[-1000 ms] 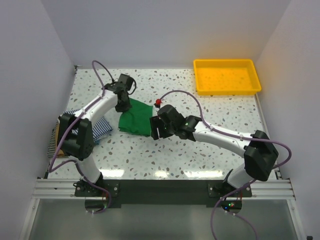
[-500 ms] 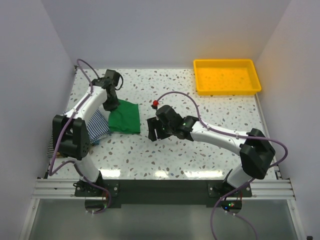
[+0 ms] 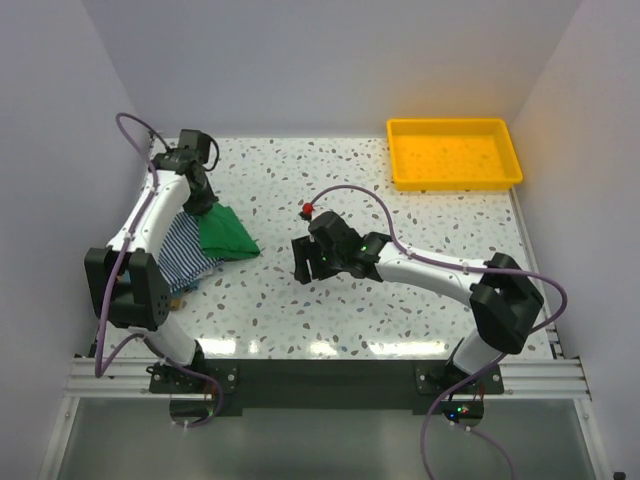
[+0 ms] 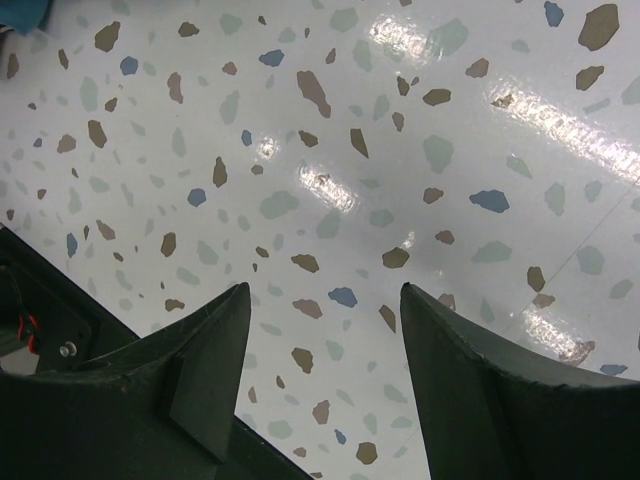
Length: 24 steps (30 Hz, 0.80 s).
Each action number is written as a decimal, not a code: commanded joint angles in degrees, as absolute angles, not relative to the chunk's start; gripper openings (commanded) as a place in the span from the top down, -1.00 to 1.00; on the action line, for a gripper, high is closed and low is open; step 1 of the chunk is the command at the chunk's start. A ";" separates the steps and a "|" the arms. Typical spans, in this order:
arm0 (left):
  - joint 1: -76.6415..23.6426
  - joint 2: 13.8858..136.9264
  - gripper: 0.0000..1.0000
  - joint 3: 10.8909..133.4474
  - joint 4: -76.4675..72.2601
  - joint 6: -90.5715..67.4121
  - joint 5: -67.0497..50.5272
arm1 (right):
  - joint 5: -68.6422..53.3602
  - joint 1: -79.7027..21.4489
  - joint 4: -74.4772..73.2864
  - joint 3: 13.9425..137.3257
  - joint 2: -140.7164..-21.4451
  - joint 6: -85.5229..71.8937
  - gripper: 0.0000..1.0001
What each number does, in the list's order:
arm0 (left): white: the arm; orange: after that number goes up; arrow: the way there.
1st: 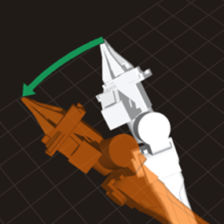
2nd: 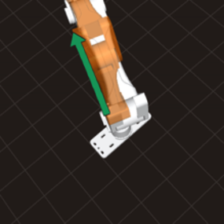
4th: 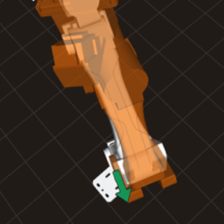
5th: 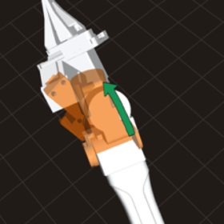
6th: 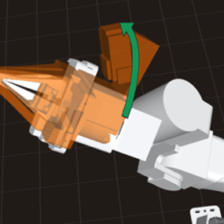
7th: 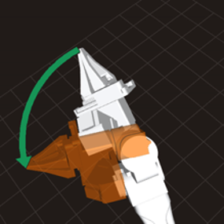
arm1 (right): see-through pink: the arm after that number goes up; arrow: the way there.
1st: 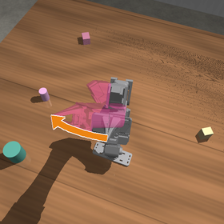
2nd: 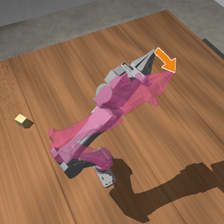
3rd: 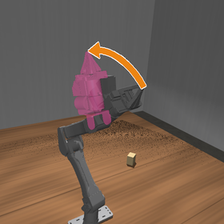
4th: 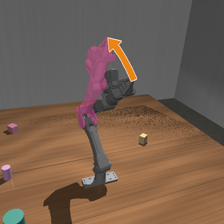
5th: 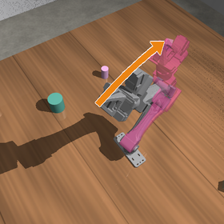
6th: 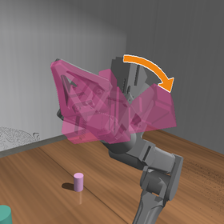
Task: Fold and stack the tank tops
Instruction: Neatly place the folded tank top to the corner
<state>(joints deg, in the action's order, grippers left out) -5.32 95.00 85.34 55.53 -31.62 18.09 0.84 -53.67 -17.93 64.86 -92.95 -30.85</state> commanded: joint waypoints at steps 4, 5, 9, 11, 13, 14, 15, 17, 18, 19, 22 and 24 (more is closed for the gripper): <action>-1.67 90.44 1.00 87.89 56.87 -28.92 17.41 | -1.14 -53.70 -15.65 65.57 -93.08 -30.59 -0.29; -1.32 90.00 1.00 87.54 56.78 -28.83 17.14 | -1.14 -53.61 -15.64 65.57 -93.08 -30.59 -0.29; 0.00 88.42 1.00 84.48 55.81 -29.09 16.35 | -1.49 -53.61 -15.64 65.65 -93.34 -30.59 -0.29; 2.45 86.85 1.00 82.02 54.59 -29.00 15.21 | -1.58 -53.70 -15.56 65.74 -93.60 -30.59 -0.29; 5.61 85.96 1.00 80.43 53.35 -28.83 12.93 | -1.67 -53.70 -15.47 65.74 -93.87 -30.59 -0.29; 6.67 85.35 1.00 78.68 52.39 -28.65 12.14 | -1.76 -53.70 -15.38 65.74 -94.04 -30.59 -0.29; 8.77 84.99 1.00 77.62 51.95 -28.22 10.82 | -1.84 -53.70 -15.47 65.83 -94.22 -30.67 -0.29; 10.54 84.29 1.00 75.86 51.07 -28.13 9.59 | -1.93 -53.70 -15.29 65.83 -94.13 -30.59 -0.28; 11.85 83.85 1.00 74.02 50.02 -27.95 9.23 | -2.02 -53.70 -15.29 65.92 -94.39 -30.67 -0.28; 12.47 83.59 1.00 73.22 49.49 -27.95 8.88 | -2.11 -53.70 -15.29 66.00 -94.48 -30.59 -0.28; 15.02 82.97 1.00 71.11 48.25 -27.69 8.52 | -2.46 -53.70 -15.12 66.01 -94.83 -30.67 -0.28; 17.12 82.71 1.00 69.97 47.64 -27.60 8.61 | -2.55 -53.70 -15.21 66.01 -95.10 -30.67 -0.28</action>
<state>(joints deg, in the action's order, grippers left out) 14.31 85.62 70.96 51.37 -29.74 8.93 -1.15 -53.67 -17.06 64.86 -94.52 -30.85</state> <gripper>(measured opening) 0.051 0.643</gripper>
